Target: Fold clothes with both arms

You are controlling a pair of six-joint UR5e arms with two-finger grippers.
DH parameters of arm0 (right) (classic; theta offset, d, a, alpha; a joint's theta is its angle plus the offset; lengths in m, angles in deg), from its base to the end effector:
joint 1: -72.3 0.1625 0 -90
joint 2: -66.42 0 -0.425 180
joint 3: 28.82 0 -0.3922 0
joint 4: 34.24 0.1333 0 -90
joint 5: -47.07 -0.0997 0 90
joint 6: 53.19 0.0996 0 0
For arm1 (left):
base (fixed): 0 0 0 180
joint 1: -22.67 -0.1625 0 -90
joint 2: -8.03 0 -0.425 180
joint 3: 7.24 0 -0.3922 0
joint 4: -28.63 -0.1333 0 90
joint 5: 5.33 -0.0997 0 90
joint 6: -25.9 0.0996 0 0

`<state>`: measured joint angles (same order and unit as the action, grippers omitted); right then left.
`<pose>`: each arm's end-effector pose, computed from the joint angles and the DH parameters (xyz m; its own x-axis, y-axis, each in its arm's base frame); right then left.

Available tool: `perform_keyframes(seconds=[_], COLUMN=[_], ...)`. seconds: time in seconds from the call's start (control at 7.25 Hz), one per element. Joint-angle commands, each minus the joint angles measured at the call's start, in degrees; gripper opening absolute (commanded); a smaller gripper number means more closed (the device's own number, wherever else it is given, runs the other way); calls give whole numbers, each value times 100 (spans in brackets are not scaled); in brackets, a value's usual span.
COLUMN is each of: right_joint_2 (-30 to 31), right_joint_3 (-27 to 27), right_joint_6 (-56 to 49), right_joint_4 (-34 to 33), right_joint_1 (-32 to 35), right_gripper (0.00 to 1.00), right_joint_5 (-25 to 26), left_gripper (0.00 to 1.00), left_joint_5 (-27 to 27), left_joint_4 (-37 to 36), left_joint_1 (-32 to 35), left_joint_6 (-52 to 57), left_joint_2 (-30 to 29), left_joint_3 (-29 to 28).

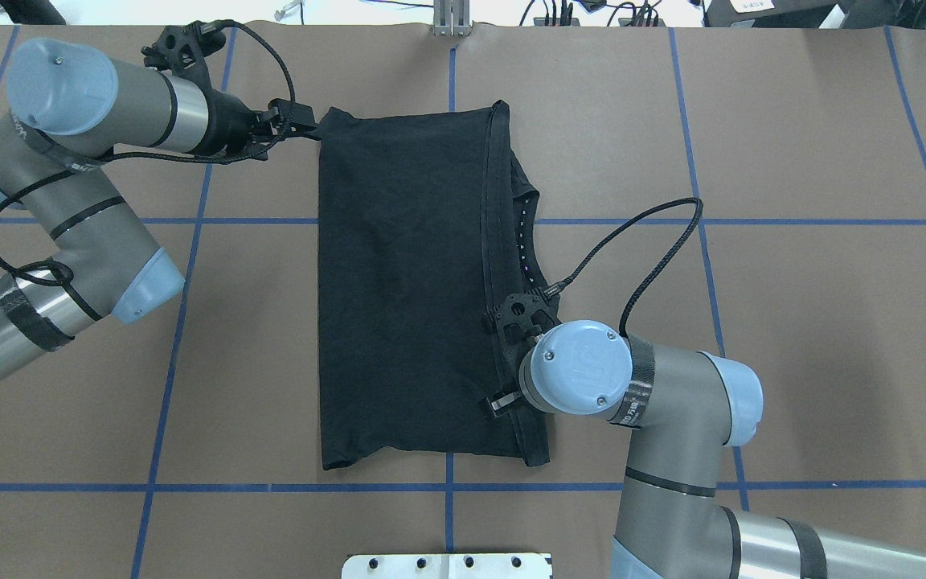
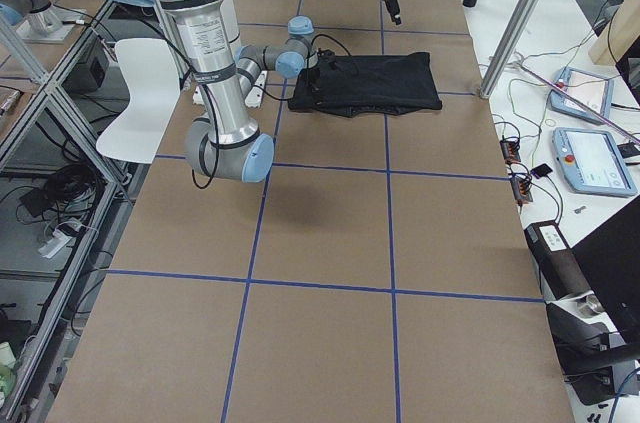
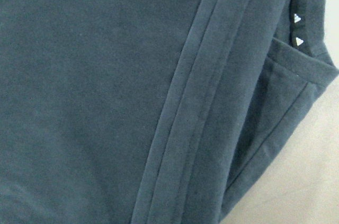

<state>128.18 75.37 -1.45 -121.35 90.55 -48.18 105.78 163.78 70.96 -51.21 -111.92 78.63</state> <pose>-0.5606 -0.3156 0.2711 0.6792 -0.4253 0.5982 0.2172 0.8949 0.3898 0.3834 -0.5766 0.2960 0.3163 -0.0421 -0.9477 0.4096 0.9071 0.0964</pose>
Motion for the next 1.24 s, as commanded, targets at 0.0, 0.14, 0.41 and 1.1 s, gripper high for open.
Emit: perform_keyframes(seconds=[0.0,0.14,0.41,1.1], right_joint_2=[-15,-23,-50,-190], right_joint_3=[-21,-30,-74,-302], right_joint_6=[12,20,20,38], right_joint_4=[-59,-95,-95,-95], right_joint_1=[-14,-49,-49,-76], right_gripper=[99,99,99,99], right_joint_5=[32,111,120,120], left_gripper=[100,100,100,100], left_joint_5=[7,7,7,7], left_joint_4=[3,12,12,3], left_joint_1=[-3,-3,-3,-3], left_joint_6=[2,2,2,11], left_joint_2=[23,32,32,32], left_joint_3=[0,-8,-8,-8])
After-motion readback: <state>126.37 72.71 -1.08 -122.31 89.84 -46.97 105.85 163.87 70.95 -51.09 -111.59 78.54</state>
